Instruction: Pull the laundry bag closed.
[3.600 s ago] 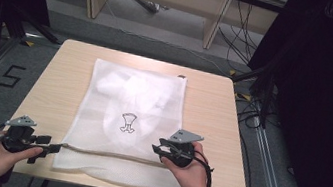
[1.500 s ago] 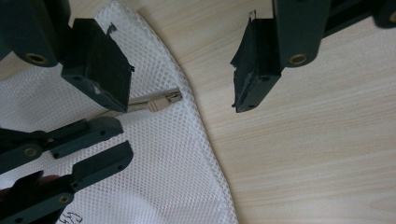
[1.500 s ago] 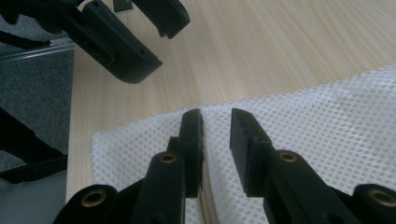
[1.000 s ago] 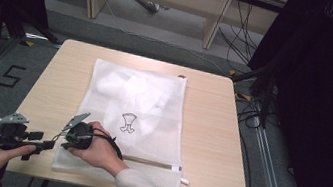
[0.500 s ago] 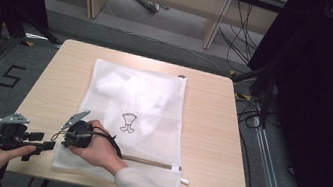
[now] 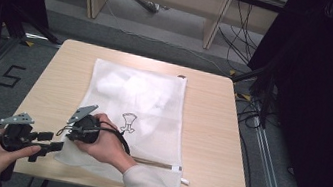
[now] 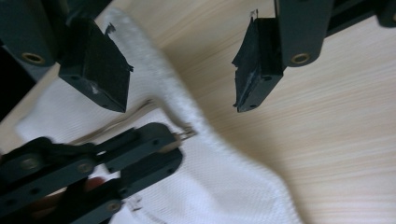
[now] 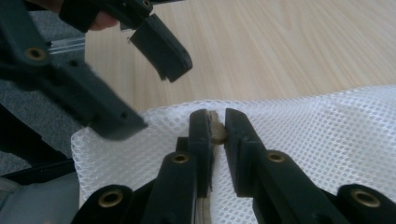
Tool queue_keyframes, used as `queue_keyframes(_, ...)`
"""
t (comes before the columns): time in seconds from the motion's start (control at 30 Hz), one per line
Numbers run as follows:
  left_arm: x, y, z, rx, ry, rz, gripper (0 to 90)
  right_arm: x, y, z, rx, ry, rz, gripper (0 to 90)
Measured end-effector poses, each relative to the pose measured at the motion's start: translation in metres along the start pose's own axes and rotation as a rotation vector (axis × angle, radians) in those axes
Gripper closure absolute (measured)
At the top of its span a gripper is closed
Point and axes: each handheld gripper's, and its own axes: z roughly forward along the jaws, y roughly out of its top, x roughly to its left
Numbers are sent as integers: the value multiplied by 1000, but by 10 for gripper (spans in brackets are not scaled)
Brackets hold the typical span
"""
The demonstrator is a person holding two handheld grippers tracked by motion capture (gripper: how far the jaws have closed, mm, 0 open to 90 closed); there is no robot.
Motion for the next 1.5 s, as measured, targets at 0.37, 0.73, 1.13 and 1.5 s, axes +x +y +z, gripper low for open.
queue_keyframes(0.37,-14,5,14,63,-37,29,370,3,13,-18,-38,-23,-25,823)
queue_keyframes(0.73,-12,8,30,124,-88,-19,481,6,14,-24,-44,-29,-22,823)
queue_keyframes(1.13,-1,16,36,147,-132,-47,556,7,14,-23,-47,-29,-25,823)
queue_keyframes(1.5,-1,18,34,168,-120,-54,848,8,11,-20,-43,-23,-23,823)
